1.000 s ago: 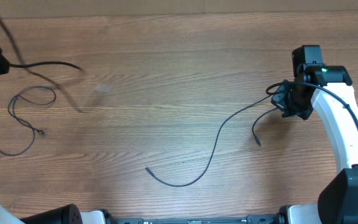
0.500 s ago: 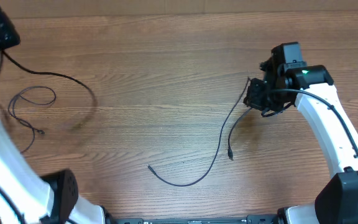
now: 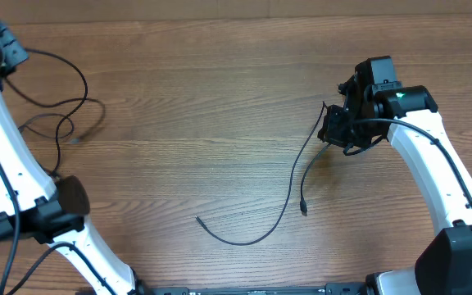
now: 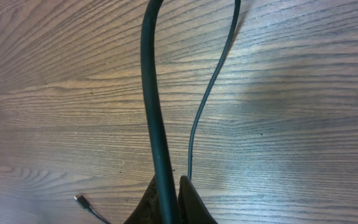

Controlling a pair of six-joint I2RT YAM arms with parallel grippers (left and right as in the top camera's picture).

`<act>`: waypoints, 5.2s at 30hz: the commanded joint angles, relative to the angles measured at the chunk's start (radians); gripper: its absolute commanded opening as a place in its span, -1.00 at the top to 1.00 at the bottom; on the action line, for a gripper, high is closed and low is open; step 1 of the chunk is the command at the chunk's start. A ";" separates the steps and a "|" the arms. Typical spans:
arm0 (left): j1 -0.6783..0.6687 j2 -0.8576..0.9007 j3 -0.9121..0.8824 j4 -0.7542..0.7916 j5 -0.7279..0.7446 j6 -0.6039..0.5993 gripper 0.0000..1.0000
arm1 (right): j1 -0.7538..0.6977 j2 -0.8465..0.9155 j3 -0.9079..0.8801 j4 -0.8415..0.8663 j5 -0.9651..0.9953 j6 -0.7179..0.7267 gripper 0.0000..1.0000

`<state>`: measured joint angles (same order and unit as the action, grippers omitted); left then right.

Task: Untangle cables

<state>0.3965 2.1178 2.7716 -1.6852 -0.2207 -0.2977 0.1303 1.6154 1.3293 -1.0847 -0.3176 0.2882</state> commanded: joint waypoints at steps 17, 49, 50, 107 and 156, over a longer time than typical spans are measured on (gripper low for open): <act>0.167 0.037 -0.046 -0.004 0.269 -0.037 -0.99 | 0.000 0.007 0.011 0.029 -0.096 -0.010 -1.00; -0.311 0.037 -0.048 -0.003 0.626 0.209 -0.99 | -0.008 0.007 0.011 -0.076 0.130 0.024 -1.00; -0.345 0.037 -0.048 -0.003 0.626 0.210 -0.99 | -0.013 0.007 0.011 -0.090 0.212 0.090 -1.00; -0.959 0.037 -0.510 0.202 0.499 0.253 -0.96 | -0.346 0.007 -0.682 0.565 -0.395 -0.129 -0.33; -0.883 0.079 -0.510 0.310 1.046 -0.092 -0.89 | -0.005 0.006 -0.747 1.290 -1.193 -0.004 0.92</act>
<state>-0.4896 2.1620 2.2650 -1.3785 0.7418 -0.3546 0.1246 1.6150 0.5812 0.1574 -1.3617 0.2657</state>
